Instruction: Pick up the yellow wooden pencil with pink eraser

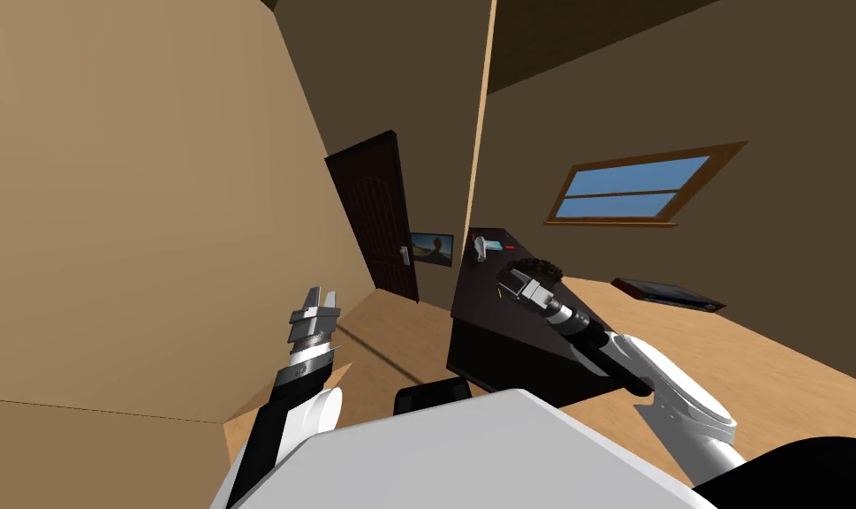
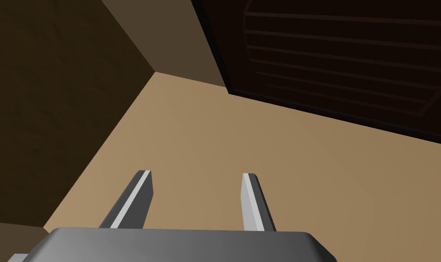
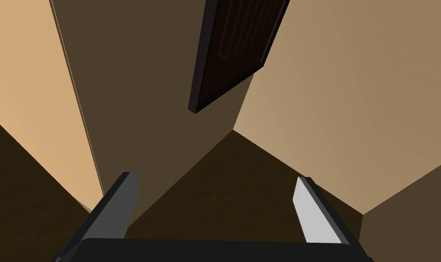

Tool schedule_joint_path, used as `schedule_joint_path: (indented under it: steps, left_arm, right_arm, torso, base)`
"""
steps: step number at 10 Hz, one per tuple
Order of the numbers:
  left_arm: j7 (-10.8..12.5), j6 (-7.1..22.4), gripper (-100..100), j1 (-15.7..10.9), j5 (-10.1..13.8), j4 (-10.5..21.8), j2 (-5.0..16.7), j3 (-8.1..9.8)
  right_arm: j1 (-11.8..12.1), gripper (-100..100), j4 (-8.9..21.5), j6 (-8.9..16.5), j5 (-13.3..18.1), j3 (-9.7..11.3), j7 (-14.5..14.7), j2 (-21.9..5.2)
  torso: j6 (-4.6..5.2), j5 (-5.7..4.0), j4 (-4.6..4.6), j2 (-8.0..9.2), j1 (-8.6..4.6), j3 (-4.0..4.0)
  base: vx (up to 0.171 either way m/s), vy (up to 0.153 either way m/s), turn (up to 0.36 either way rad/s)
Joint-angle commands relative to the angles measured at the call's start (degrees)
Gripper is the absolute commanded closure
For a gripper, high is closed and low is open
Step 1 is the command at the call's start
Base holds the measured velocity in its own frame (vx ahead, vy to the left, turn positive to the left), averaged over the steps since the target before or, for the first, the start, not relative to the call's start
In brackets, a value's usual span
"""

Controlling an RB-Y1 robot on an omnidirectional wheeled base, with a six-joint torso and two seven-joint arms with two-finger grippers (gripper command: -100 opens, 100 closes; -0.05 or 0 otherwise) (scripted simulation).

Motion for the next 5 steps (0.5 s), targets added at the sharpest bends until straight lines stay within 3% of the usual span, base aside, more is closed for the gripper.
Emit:
schedule_joint_path:
  steps: [1,3,4,5]
  left_arm:
    - [0.0,0.0,0,0.0,0.0,0.0,0.0,0.0]
    - [0.0,0.0,0,0.0,0.0,0.0,0.0,0.0]
    - [0.0,0.0,0,0.0,0.0,0.0,0.0,0.0]
    - [0.0,0.0,0,-0.01,0.0,0.0,0.0,-0.01]
  right_arm:
    - [-0.33,-100,2.06,-2.42,2.86,-1.75,2.01,-1.96]
    - [-0.33,-100,2.06,-2.42,5.12,-1.75,2.01,-1.96]
    - [-0.6,-100,3.96,-4.67,7.43,-3.32,4.01,-3.76]
    - [-0.6,-100,3.96,-4.67,9.04,-3.32,4.01,-3.76]
  torso:
    - [0.0,0.0,0.0,0.0,0.0,0.0]
    - [-0.02,0.0,0.0,-0.01,-0.01,-0.01]
    - [0.0,0.0,0.0,-0.02,0.0,-0.01]
    - [-0.07,0.01,-0.01,-0.02,0.0,-0.01]
  base:
    - [-0.016,-0.004,0.255]
    - [-0.014,-0.012,0.108]
    - [-0.02,-0.007,0.302]
    - [-0.017,-0.017,0.169]
